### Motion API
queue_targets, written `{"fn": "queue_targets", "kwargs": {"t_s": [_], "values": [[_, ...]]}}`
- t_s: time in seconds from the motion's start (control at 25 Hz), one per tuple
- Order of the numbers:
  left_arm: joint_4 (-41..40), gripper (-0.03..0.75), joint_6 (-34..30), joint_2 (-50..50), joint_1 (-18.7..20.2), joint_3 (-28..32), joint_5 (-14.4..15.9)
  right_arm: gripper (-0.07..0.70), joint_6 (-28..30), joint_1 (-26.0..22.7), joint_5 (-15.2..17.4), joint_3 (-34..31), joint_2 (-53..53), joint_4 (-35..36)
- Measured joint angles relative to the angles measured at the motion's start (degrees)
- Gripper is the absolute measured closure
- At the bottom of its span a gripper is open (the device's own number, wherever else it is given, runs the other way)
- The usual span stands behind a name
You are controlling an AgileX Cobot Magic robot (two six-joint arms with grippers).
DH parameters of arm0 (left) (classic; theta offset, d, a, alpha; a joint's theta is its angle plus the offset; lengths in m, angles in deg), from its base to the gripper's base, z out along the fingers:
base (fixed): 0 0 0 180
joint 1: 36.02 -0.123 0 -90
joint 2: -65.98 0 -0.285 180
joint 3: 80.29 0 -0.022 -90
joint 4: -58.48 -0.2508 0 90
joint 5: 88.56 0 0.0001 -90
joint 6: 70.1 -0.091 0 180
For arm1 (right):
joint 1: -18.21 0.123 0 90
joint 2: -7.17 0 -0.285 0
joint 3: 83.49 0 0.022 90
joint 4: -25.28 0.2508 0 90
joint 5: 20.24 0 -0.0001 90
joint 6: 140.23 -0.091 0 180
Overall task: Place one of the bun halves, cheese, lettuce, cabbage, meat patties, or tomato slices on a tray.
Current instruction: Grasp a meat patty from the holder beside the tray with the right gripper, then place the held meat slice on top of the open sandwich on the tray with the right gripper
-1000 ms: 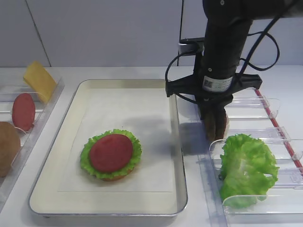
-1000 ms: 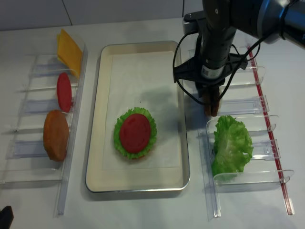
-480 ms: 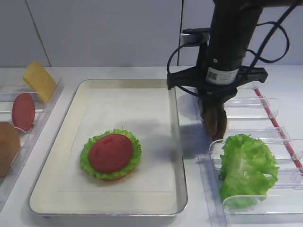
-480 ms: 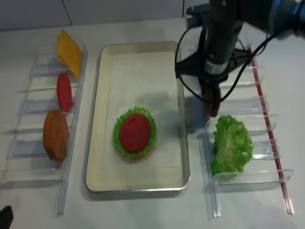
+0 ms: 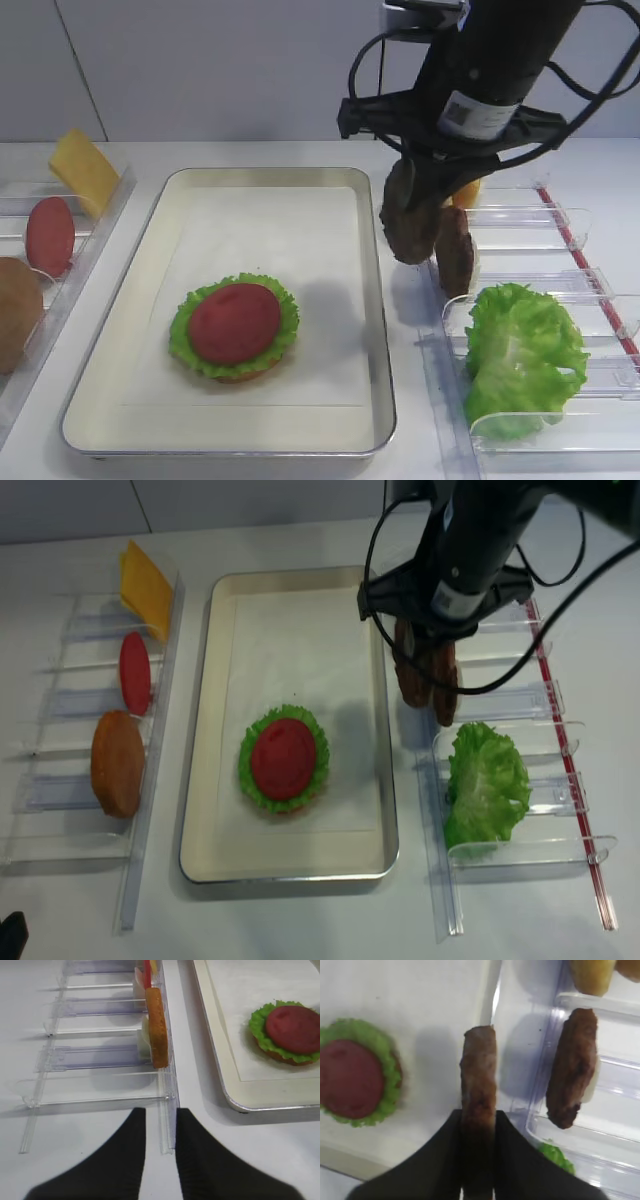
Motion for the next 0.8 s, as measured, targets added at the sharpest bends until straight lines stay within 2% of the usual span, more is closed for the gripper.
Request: {"fn": "queue_targets", "kwargs": {"t_s": [0.12, 0.28, 0.56, 0.8], "values": [[0.00, 0.575, 0.00, 0.00, 0.00, 0.00, 0.00, 0.477, 7.48, 0.00, 0.00, 0.00, 0.54, 8.72], [0.00, 0.576, 0.00, 0.00, 0.00, 0.00, 0.00, 0.477, 21.18, 0.10, -0.43, 0.00, 0.54, 25.79], [0.00, 0.576, 0.00, 0.00, 0.00, 0.00, 0.00, 0.477, 38.30, 0.10, -2.34, -0.50, -0.71, 46.98], [0.00, 0.576, 0.00, 0.00, 0.00, 0.00, 0.00, 0.477, 54.93, 0.10, -5.20, -10.86, -0.82, 67.01]]}}
